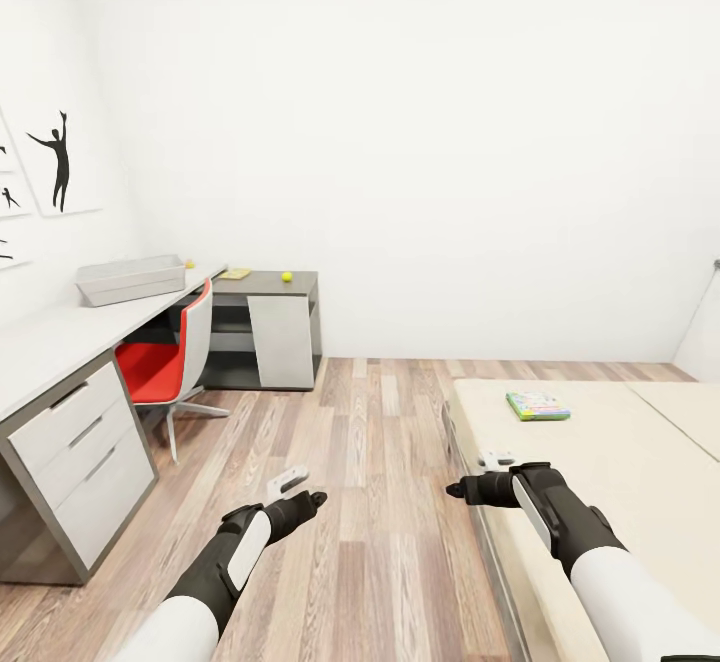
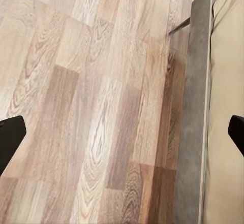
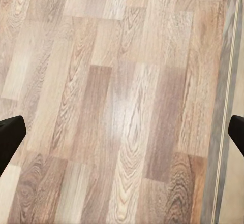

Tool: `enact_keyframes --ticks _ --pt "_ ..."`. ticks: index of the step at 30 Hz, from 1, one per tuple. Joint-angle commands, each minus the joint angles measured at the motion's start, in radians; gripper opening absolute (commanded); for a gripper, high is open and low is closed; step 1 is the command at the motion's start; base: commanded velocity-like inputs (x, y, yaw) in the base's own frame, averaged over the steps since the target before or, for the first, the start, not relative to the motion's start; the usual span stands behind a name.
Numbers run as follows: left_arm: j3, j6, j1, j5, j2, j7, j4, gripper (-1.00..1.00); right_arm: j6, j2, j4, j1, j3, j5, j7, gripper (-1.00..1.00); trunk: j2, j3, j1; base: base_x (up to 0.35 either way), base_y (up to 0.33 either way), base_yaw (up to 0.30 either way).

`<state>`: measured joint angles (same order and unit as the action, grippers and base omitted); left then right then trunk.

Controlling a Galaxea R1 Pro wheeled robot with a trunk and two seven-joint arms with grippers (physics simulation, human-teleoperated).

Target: Put all the toys in the child's room - the three board games (two on the bed and one on the table), the two jigsaw puzzles on the table, and the tennis ball on the table - inside the toy box on the table in the child's room.

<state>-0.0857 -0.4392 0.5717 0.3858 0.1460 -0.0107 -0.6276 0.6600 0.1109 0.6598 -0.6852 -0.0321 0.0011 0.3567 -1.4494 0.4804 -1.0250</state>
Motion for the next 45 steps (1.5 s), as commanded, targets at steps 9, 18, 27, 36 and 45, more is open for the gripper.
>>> enact_keyframes --ticks 9,18,27,36,45 --pt "-0.006 -0.007 0.0 0.005 0.001 -0.004 -0.001 1.0 0.004 0.001 0.001 -0.001 -0.003 0.0 0.002 1.0 -0.001 0.001 0.0 0.0 0.0 -0.062" --pt "-0.006 -0.007 0.0 0.005 0.001 -0.007 -0.001 1.0 0.004 0.001 0.001 -0.001 -0.003 0.0 0.002 1.0 -0.001 0.001 0.0 0.0 0.0 -0.039" --pt "-0.005 -0.007 0.0 0.005 0.001 -0.007 -0.001 1.0 0.004 0.001 0.001 -0.001 -0.003 0.0 0.003 1.0 -0.001 0.001 0.0 0.0 0.0 -0.05" --pt "-0.005 -0.007 0.0 0.005 0.001 -0.008 -0.001 1.0 0.005 0.001 0.001 -0.001 -0.003 -0.001 0.003 1.0 -0.001 0.001 0.0 0.0 0.0 -0.168" --pt "-0.004 -0.007 0.0 0.005 0.001 -0.008 -0.001 1.0 0.005 0.001 0.001 -0.001 -0.003 0.0 0.003 1.0 -0.001 0.001 0.0 0.0 0.0 -0.139"
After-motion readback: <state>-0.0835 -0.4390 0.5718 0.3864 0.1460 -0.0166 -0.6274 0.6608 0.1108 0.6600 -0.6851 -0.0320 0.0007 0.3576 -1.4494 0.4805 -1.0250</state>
